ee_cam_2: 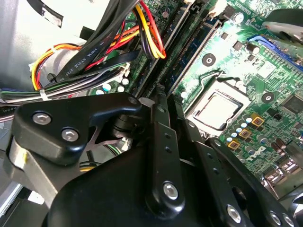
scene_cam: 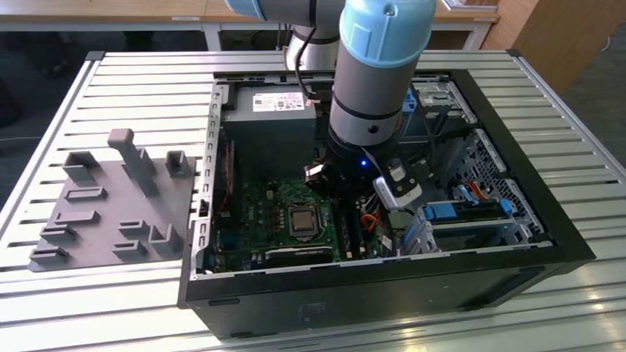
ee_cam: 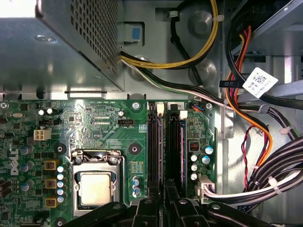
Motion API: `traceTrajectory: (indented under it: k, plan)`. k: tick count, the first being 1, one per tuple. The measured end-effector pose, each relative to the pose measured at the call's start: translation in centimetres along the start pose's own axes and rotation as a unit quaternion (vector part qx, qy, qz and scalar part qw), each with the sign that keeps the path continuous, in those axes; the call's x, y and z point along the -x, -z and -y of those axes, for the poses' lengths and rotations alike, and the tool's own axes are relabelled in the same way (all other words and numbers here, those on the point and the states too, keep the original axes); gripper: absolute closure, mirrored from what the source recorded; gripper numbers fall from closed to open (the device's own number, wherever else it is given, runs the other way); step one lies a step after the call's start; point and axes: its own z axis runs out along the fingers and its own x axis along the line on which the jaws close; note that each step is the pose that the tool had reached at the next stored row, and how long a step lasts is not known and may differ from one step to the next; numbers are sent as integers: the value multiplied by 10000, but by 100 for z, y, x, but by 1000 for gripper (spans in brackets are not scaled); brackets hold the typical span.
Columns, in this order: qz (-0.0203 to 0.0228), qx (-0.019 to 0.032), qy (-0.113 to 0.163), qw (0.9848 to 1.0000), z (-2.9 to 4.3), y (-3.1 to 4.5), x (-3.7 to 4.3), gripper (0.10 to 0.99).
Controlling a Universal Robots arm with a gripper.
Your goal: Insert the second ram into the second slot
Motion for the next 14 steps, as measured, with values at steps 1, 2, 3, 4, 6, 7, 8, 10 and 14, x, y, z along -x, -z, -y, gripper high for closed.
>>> traceTrajectory:
  k: [1,2,3,4,6,7,8,10,14]
  plan:
    - [0,0,0,10000,0,0,0,875]
    - [0,0,0,10000,0,0,0,875]
    - [0,0,0,10000,0,0,0,875]
    - [0,1,0,10000,0,3,0,875]
    - [0,0,0,10000,0,18,0,875]
    - [0,0,0,10000,-1,29,0,875]
    - [-1,0,0,10000,-1,45,0,875]
    - [-1,0,0,10000,-2,85,0,875]
    - [-1,1,0,10000,-3,117,0,890]
